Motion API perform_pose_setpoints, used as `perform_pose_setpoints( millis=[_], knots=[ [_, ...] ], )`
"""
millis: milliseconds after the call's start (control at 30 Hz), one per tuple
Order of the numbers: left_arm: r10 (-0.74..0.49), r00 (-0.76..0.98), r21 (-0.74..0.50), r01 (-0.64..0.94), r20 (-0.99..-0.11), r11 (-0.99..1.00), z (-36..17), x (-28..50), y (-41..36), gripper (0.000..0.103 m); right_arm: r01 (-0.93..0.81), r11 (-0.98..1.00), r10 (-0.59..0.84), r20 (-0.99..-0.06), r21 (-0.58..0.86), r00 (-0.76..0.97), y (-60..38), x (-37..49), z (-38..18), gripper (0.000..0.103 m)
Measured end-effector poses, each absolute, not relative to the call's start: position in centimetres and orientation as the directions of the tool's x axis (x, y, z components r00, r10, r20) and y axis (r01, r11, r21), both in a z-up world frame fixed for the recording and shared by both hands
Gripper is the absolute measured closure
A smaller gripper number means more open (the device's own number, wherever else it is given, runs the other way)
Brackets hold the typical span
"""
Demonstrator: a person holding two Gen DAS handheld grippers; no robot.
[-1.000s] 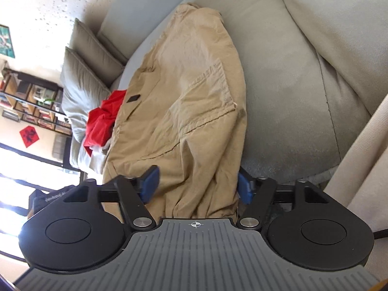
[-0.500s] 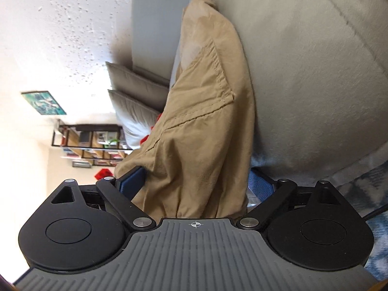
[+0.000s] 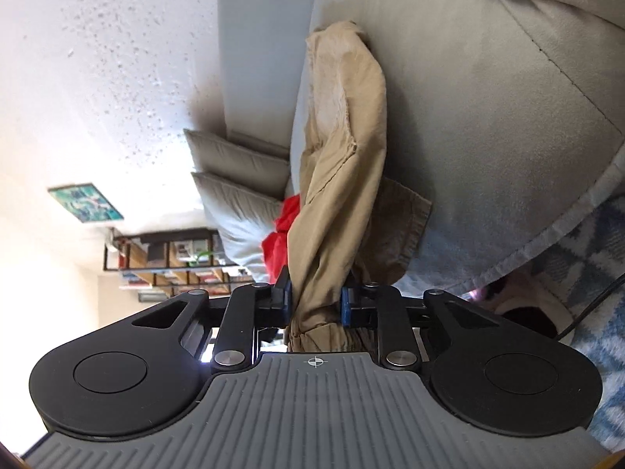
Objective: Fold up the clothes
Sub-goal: 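Lift both cuffs with both tools and fold them over toward the waistband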
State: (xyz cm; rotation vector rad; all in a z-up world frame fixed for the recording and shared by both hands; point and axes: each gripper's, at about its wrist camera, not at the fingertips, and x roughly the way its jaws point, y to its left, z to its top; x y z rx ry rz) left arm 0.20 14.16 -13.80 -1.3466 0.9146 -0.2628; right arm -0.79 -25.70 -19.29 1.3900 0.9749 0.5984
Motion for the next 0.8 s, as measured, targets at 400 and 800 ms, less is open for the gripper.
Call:
perform_pose_setpoints(
  millis=[400, 800],
  knots=[
    [-0.591, 0.731, -0.940, -0.264, -0.341, 0.216, -14.6, -3.0, 14.6, 0.012, 0.276, -0.048, 0.827, -0.116, 0.960, 0.550, -23.8, 0.0, -16.7, 0.081],
    [-0.751, 0.601, -0.962, -0.178, -0.273, 0.208, -15.7, -1.2, 11.5, 0.031, 0.290, -0.042, 0.826, -0.131, 0.956, 0.549, -22.8, 0.5, -16.6, 0.081]
  ],
)
